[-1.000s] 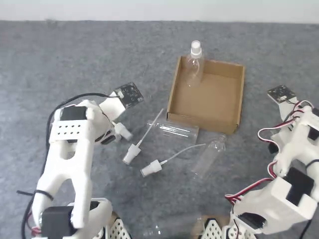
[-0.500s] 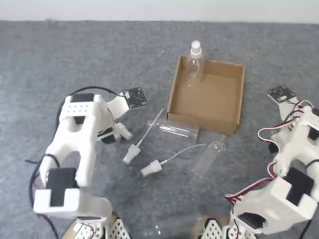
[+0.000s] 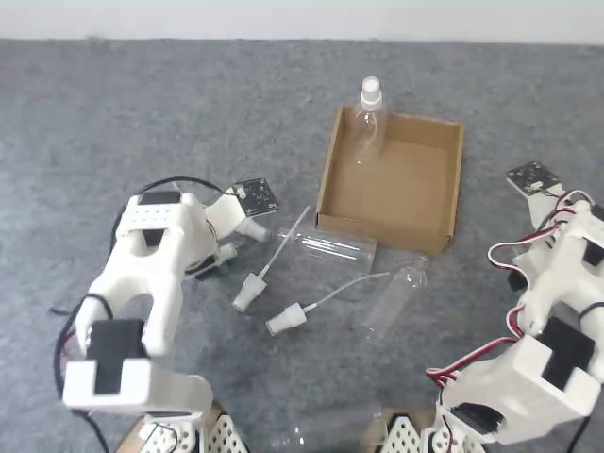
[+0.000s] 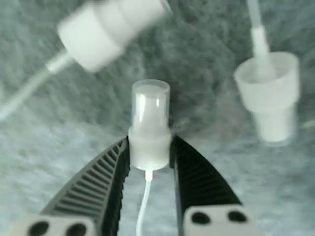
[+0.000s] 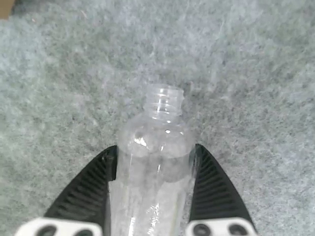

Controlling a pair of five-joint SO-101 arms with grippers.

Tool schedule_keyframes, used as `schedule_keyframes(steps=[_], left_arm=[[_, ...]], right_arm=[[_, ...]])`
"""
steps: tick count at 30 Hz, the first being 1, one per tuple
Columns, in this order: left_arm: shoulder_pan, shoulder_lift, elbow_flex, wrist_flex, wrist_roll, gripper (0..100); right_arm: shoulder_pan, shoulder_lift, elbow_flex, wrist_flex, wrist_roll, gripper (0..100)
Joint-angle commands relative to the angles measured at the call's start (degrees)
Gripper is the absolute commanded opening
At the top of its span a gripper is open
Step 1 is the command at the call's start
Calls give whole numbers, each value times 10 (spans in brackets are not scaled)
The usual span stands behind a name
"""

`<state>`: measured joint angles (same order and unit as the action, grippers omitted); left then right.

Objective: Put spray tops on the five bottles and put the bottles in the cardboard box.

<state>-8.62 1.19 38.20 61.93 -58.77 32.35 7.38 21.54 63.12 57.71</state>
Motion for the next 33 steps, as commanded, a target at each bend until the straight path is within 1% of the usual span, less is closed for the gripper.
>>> schedule_keyframes(steps=[1,4,8,10,15,21,25,27,31,33], left_arm=[[0,-113,84,0,77,42],[0,-208,148,-4,142,44],[-7,-300,186,-4,280,45],[-8,-310,185,-4,334,45],[-7,-265,134,-4,404,45],[-7,-113,37,-5,408,45],[-7,-33,4,-16,400,47],[-7,-18,1,-26,382,78],[-11,-32,-1,-33,375,174],[-9,-53,-1,-37,366,180]], right_arm=[[8,-21,23,0,7,17],[8,-21,23,0,7,17],[8,-21,23,0,6,17],[7,-21,23,1,5,17],[7,-21,24,1,4,17],[8,-21,28,2,4,16],[10,-22,45,-3,7,17],[11,-22,45,-4,8,17],[11,-24,44,-4,8,17],[10,-24,44,-4,8,17]])
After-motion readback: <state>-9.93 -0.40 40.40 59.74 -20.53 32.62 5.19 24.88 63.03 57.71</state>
